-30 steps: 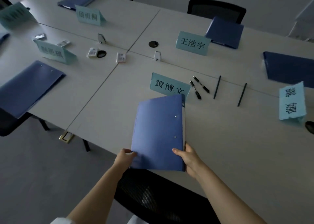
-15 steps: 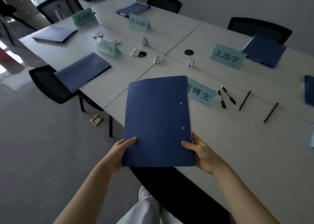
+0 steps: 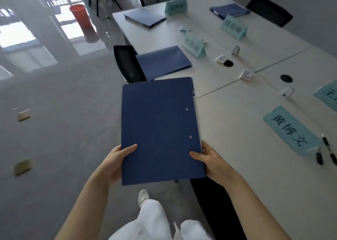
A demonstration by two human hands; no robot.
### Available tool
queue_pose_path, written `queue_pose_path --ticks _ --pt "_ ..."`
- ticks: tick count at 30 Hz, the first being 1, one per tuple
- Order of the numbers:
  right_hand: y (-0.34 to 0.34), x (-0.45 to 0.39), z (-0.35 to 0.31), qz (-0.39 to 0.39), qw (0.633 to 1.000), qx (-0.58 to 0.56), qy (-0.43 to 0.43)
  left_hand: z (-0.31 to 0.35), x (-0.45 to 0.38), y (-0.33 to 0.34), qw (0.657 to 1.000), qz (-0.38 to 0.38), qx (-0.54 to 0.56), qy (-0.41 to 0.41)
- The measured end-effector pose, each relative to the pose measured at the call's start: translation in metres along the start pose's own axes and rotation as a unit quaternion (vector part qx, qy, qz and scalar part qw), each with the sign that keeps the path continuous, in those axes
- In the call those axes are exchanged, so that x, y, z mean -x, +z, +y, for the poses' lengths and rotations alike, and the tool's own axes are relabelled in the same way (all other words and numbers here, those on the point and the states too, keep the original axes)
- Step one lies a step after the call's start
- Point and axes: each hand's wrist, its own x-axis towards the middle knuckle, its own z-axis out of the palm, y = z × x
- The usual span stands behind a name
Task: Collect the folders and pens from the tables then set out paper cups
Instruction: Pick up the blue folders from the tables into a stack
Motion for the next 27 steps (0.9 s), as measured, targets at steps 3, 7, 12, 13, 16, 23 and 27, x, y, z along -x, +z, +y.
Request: queue_pose_path --ticks 3,7,12,13,16,23,27 --pt "0.038 -0.044 -0.005 -0.013 1.000 0.000 0.016 0.027 -0.009 -0.038 1.000 0.020 0.016 0.018" --pt "0.085 -0.103 -0.009 -0.013 0.999 0.023 0.042 0.060 -0.025 -0.091 0.998 0.033 0.048 0.027" --pt "0.132 -0.172 -0.018 0.031 0.991 0.118 0.058 0.104 -0.052 -0.136 0.996 0.047 0.067 0.036" --pt "0.137 -0.181 -0.019 0.041 0.988 0.132 0.063 0.109 -0.058 -0.141 0.996 0.051 0.069 0.035" --pt "0.138 -0.223 -0.028 0.097 0.985 0.129 0.064 0.132 -0.085 -0.153 0.995 0.057 0.076 0.023" --pt "0.107 -0.320 -0.076 0.204 0.975 -0.029 0.083 0.188 -0.157 -0.163 0.992 0.092 0.086 0.023" --pt "0.094 -0.392 -0.111 0.216 0.957 -0.149 0.121 0.234 -0.199 -0.162 0.989 0.116 0.093 0.027"
